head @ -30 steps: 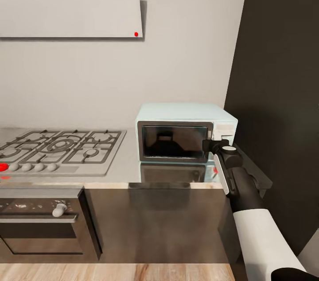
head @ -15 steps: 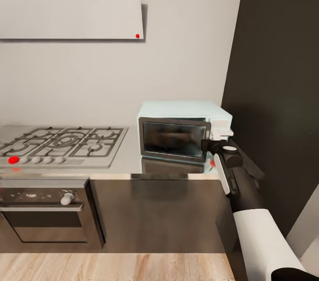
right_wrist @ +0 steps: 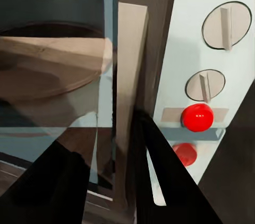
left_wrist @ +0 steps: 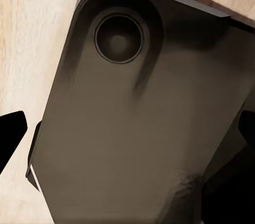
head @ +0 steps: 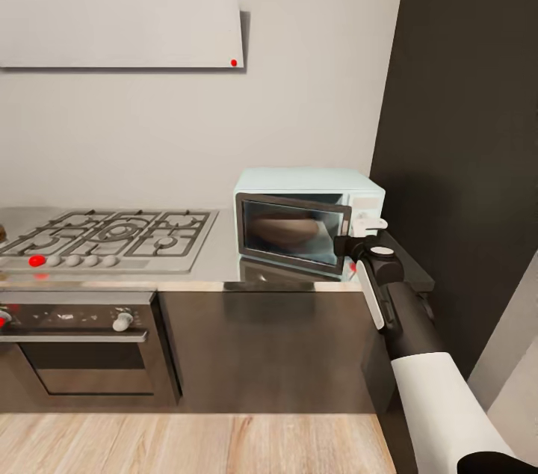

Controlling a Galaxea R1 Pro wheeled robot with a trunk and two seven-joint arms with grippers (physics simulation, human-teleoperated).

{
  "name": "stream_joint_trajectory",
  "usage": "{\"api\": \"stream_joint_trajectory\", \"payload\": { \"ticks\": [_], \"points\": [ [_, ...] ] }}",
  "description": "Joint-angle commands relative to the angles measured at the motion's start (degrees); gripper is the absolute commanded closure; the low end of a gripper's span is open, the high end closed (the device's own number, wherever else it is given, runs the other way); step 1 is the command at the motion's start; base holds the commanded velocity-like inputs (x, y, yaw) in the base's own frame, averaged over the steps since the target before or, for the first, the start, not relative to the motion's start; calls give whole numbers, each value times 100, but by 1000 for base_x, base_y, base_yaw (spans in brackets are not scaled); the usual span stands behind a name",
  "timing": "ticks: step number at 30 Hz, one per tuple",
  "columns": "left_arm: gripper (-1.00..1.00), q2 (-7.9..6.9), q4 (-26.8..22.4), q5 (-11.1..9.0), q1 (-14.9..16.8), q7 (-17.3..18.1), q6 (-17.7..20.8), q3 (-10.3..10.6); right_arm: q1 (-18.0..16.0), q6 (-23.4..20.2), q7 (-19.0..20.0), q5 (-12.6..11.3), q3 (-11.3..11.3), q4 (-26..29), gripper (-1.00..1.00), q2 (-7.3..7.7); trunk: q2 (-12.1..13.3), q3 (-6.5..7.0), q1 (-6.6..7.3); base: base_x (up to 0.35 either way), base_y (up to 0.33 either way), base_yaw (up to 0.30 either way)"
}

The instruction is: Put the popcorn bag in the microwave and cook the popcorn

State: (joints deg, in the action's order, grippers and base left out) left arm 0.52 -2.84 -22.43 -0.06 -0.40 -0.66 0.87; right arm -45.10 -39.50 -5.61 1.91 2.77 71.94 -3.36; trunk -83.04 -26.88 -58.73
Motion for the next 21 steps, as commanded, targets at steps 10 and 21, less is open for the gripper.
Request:
{"api": "stream_joint_trajectory", "payload": {
  "ticks": [10, 21],
  "points": [
    [-100, 1, -8, -33, -3, -4, -4, 10, -8, -127, -54, 295, -224, 38, -100, 2, -4, -4, 1, 0, 0, 0],
    [-100, 1, -9, -35, -3, -4, -5, 1, 36, -634, 48, 233, -233, 148, -100, 105, -4, -4, 1, 0, 0, 0]
  ]
}}
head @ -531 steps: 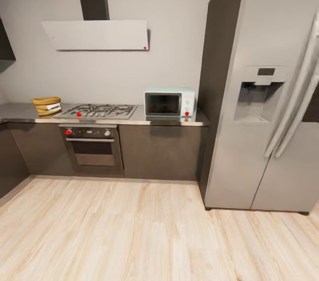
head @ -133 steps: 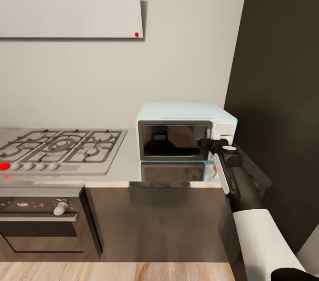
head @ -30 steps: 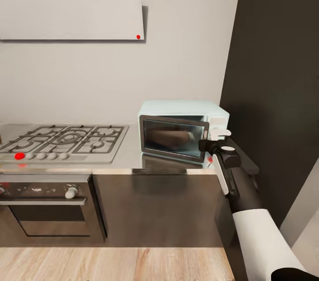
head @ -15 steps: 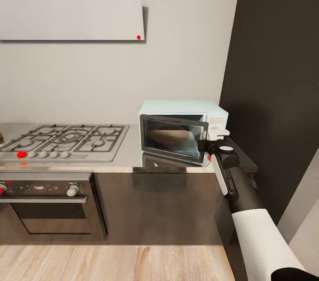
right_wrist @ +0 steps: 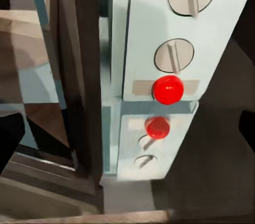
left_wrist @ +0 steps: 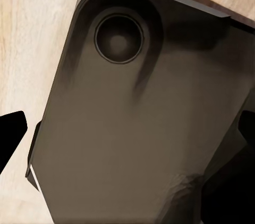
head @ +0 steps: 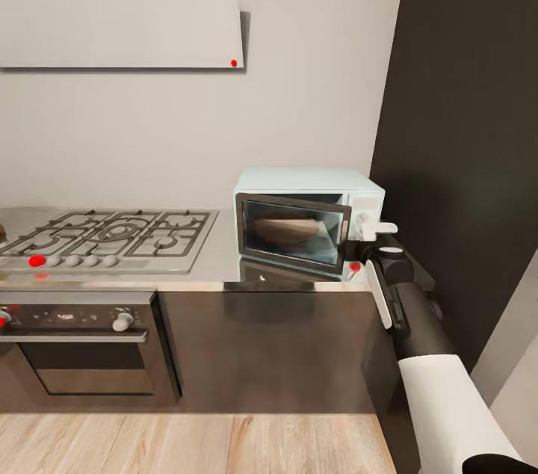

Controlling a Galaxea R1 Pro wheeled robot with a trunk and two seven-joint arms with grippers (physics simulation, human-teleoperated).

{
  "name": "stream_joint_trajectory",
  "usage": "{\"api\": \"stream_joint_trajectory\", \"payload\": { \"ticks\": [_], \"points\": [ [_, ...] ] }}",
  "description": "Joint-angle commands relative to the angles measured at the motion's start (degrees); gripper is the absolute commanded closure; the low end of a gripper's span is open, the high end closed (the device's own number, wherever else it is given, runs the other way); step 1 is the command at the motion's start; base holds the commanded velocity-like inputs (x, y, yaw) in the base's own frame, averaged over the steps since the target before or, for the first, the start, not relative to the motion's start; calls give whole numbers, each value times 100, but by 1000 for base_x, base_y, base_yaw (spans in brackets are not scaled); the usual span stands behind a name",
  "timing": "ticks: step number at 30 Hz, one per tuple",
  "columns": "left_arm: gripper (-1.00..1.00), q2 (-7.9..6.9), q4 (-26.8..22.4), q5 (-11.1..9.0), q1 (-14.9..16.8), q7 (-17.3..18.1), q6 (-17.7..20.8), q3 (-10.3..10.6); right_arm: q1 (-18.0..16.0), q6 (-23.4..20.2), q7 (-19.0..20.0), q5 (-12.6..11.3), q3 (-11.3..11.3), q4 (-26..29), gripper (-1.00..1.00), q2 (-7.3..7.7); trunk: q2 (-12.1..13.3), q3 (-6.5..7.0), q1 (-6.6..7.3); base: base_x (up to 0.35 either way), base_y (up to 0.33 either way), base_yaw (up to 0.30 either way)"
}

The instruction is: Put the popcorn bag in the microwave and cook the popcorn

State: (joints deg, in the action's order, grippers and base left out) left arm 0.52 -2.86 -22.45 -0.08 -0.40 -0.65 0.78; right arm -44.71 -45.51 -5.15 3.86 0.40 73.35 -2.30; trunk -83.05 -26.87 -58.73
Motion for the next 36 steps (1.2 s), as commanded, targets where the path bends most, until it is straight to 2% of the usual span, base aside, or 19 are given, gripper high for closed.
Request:
{"api": "stream_joint_trajectory", "payload": {
  "ticks": [1, 5, 7, 9, 13, 17, 21, 30, 32, 36],
  "points": [
    [-100, 1, -9, -32, -1, -4, -8, 10, 0, -47, 9, 46, 2, 37, -100, 28, -3, -5, 0, 0, 0, 0],
    [-100, 1, -8, -37, -1, 0, -6, 10, 5, -77, 62, 18, -8, 94, -100, 612, -3, -5, 0, 0, 0, 0],
    [-100, 1, -11, -39, -1, 8, -6, 7, 6, -80, 162, -6, -38, 96, -100, 768, -3, -5, 0, 0, 0, 0],
    [-100, -5, -12, -40, -1, 33, -5, 3, 6, -80, 256, -19, -183, 98, -100, 898, -3, -5, 0, 0, 0, 0],
    [-100, -8, -21, -47, -1, 47, -8, -6, 6, -88, 337, -17, -275, 100, -100, 945, -3, -5, 0, 0, 0, 0],
    [-100, -8, -22, -43, -1, 48, -6, 0, 6, -84, 347, -32, -279, 106, -100, 915, -3, -5, 0, 49, 0, 0],
    [-100, -8, -22, -40, -1, 49, -5, 0, 7, -27, 346, -43, -264, 83, -100, 863, -3, -5, 0, 287, 0, 0],
    [-100, -8, -22, -40, -1, 49, -5, 1, 6, -5, 378, -59, -260, 42, -100, 854, -3, -5, 0, 316, 0, 0],
    [-100, -8, -22, -40, -1, 49, -5, 0, 9, -2, 576, -63, -263, 24, -100, 854, -3, -5, 0, 168, 0, 0],
    [-100, -8, -22, -40, -1, 49, -5, 1, 7, -9, 1277, -61, -275, 13, -100, 876, -3, -5, 0, 37, 0, 0]
  ]
}}
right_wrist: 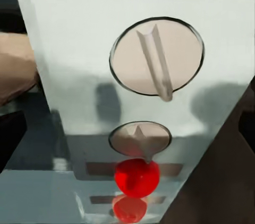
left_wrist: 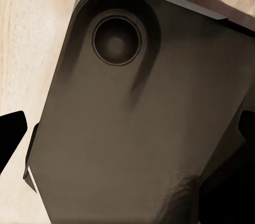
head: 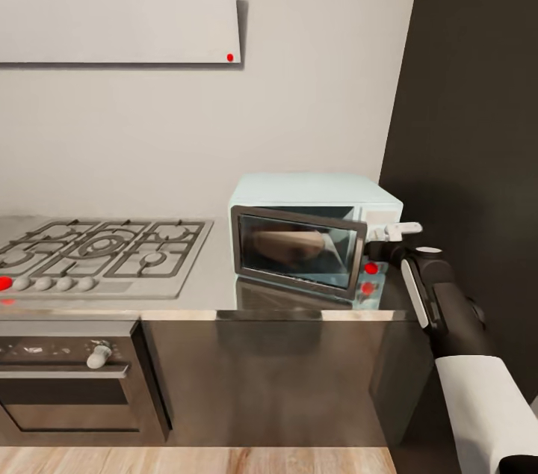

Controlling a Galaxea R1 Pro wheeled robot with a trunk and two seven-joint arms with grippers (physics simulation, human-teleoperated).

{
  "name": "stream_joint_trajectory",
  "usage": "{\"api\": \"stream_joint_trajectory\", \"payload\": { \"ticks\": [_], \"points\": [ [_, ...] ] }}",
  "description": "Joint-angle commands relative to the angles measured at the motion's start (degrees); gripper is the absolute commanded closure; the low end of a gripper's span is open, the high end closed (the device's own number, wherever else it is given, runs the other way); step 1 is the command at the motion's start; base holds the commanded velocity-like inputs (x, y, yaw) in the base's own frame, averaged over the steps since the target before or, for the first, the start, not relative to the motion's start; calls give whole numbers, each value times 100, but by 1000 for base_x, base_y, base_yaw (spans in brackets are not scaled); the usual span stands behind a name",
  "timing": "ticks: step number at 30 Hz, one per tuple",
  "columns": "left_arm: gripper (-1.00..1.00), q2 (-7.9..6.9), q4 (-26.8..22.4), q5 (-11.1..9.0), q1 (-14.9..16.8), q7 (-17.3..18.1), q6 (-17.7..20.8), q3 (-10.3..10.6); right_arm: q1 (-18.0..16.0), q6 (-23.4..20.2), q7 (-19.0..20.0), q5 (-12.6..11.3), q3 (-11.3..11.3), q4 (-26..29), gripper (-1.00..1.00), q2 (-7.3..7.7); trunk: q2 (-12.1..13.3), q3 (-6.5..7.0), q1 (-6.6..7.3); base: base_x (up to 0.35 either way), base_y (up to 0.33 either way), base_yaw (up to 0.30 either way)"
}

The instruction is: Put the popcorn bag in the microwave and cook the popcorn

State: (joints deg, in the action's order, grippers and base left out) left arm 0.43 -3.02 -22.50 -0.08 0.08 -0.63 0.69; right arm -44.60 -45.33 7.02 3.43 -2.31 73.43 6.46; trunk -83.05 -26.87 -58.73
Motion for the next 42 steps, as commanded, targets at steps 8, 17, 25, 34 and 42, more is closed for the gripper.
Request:
{"api": "stream_joint_trajectory", "payload": {
  "ticks": [8, 17, 25, 34, 42],
  "points": [
    [-100, 1, -5, -35, 0, 1, -7, 10, -5, -29, 570, -2, -7, 12, -100, 58, -3, -5, 0, 2, 0, 0],
    [-100, 2, -5, -35, 0, 1, -7, 13, -5, -88, 1692, 56, -3, 14, -100, 83, -3, -5, 0, 0, 0, 0],
    [-100, 8, -5, -36, 0, -16, -16, 5, -5, -98, 1976, 145, 18, 14, -100, 210, -3, -5, 0, -64, 0, 0],
    [-100, 2, -13, -41, 0, -26, -8, -8, -5, -182, 2020, 107, -132, -102, -100, 245, -3, -5, 0, -70, 0, 0],
    [-100, 8, -15, -43, 0, -26, -10, -3, -5, -256, 2040, 61, -95, -48, -100, -11, -3, -5, 0, -103, 98, 0]
  ]
}}
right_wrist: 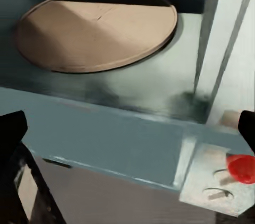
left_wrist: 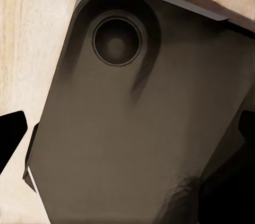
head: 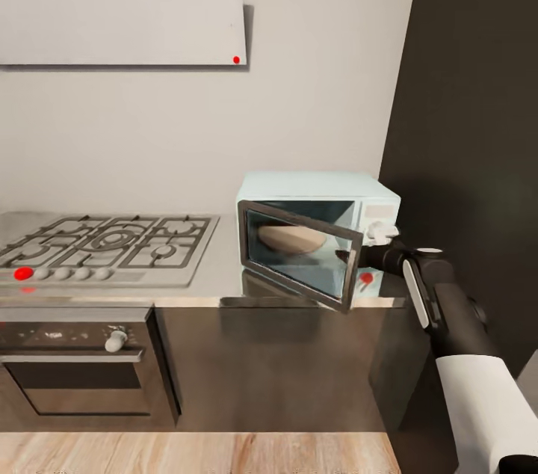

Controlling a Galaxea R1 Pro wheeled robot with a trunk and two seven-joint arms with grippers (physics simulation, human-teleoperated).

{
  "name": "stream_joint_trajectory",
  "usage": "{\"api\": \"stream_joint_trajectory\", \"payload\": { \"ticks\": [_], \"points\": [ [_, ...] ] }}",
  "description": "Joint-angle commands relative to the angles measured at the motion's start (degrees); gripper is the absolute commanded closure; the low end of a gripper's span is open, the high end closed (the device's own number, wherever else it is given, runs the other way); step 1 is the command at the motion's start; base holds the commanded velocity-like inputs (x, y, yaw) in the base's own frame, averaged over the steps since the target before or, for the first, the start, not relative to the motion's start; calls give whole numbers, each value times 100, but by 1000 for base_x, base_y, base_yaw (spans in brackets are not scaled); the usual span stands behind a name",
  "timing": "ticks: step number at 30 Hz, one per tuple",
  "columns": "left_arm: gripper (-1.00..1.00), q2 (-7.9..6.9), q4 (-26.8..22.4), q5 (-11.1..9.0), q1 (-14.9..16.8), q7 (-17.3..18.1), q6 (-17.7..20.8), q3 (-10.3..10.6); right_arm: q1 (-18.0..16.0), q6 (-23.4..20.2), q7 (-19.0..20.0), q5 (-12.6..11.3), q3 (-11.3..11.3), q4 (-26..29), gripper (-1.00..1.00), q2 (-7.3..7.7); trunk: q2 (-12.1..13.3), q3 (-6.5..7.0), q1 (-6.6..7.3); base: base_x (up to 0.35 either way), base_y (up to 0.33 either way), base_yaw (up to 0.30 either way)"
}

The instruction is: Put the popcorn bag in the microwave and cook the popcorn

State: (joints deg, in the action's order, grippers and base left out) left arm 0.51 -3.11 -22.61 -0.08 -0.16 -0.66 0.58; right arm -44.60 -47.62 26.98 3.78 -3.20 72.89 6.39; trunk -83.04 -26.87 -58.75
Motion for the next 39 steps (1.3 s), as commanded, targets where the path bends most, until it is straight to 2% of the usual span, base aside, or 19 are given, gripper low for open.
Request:
{"api": "stream_joint_trajectory", "payload": {
  "ticks": [1, 8, 14, 17, 19, 24, 29, 39],
  "points": [
    [-100, -3, -6, -32, -1, -2, -8, 7, -4, -27, 43, 7, -5, 3, -100, -35, -3, -5, 2, -222, 212, 0],
    [-100, 2, -5, -29, -1, -2, -10, 11, -4, -34, 56, -18, 1, -3, -100, -82, -3, -5, 2, -217, 205, 0],
    [-100, -6, -6, -28, -1, -2, -7, 12, -4, -37, 61, -18, 31, -83, -100, -117, -3, -5, 2, -28, 26, 0],
    [-100, -7, -6, -28, -1, -2, -6, 12, -4, -40, 105, -31, 38, -111, -100, -183, -3, -5, 2, -1, 1, 0],
    [-100, -7, -5, -30, -1, -2, -5, 12, -4, -88, 228, -34, 38, -114, -100, -213, -3, -5, 2, 0, 0, 0],
    [-100, -7, -5, -27, -1, -2, -11, 12, -4, -371, 1378, -21, 39, -117, -100, -193, -3, -5, 2, 0, 0, 0],
    [-100, -7, -5, -29, -1, -2, -8, 12, -4, -388, 1813, -16, 39, -117, -100, -173, -3, -5, 2, 0, 0, 0],
    [-100, -6, -5, -32, -1, -1, -10, 4, -4, -388, 1880, -18, 48, -117, -100, -187, -3, -5, 2, -55, 48, 0]
  ]
}}
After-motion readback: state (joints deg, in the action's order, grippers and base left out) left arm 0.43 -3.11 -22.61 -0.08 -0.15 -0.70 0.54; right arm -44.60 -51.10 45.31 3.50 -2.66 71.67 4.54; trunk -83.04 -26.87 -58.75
